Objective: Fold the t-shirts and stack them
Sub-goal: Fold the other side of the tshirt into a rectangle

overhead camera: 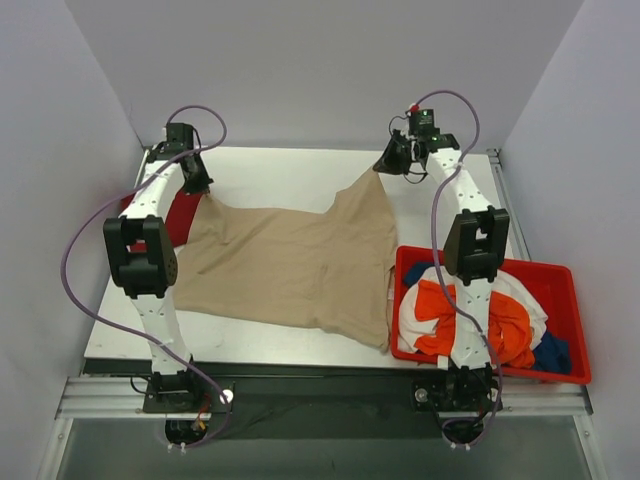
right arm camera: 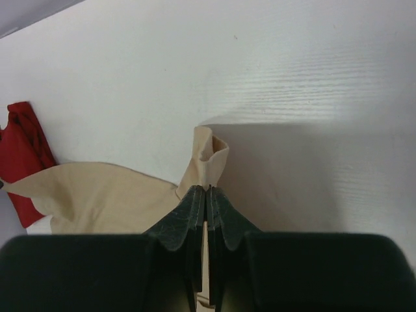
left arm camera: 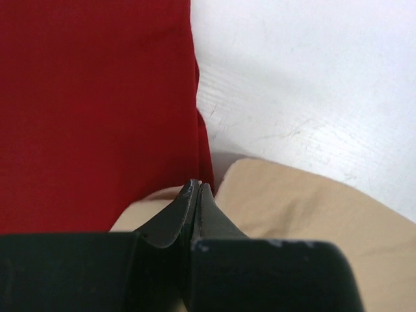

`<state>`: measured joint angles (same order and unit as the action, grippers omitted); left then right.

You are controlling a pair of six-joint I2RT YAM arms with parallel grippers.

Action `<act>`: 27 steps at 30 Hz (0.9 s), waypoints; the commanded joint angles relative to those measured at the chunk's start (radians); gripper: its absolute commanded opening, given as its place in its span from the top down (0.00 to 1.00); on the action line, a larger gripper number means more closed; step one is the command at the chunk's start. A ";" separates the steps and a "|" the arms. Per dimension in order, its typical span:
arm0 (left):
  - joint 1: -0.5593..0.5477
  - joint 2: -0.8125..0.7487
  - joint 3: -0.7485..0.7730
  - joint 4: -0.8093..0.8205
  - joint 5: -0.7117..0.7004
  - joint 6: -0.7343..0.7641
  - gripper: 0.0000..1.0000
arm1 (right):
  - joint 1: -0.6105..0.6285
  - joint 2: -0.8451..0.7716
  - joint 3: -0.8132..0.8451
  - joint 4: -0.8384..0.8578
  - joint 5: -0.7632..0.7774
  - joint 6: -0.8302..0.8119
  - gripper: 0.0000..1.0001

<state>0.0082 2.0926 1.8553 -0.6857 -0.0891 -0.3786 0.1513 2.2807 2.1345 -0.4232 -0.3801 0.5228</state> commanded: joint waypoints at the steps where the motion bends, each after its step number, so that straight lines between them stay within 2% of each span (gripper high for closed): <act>1: 0.001 -0.124 -0.059 0.043 -0.014 0.023 1.00 | -0.002 -0.104 -0.050 0.000 -0.052 -0.010 1.00; 9: 0.001 -0.216 -0.180 0.060 -0.044 -0.002 1.00 | -0.002 -0.237 -0.183 -0.002 -0.108 -0.037 1.00; 21: 0.001 -0.328 -0.255 0.008 -0.155 0.020 1.00 | 0.001 -0.447 -0.432 -0.019 -0.218 -0.084 1.00; 27: 0.001 -0.376 -0.294 -0.023 -0.198 0.040 1.00 | 0.008 -0.533 -0.493 -0.048 -0.276 -0.144 1.00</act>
<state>0.0082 1.7805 1.5764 -0.6891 -0.2390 -0.3672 0.1520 1.8305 1.6592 -0.4435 -0.5900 0.4309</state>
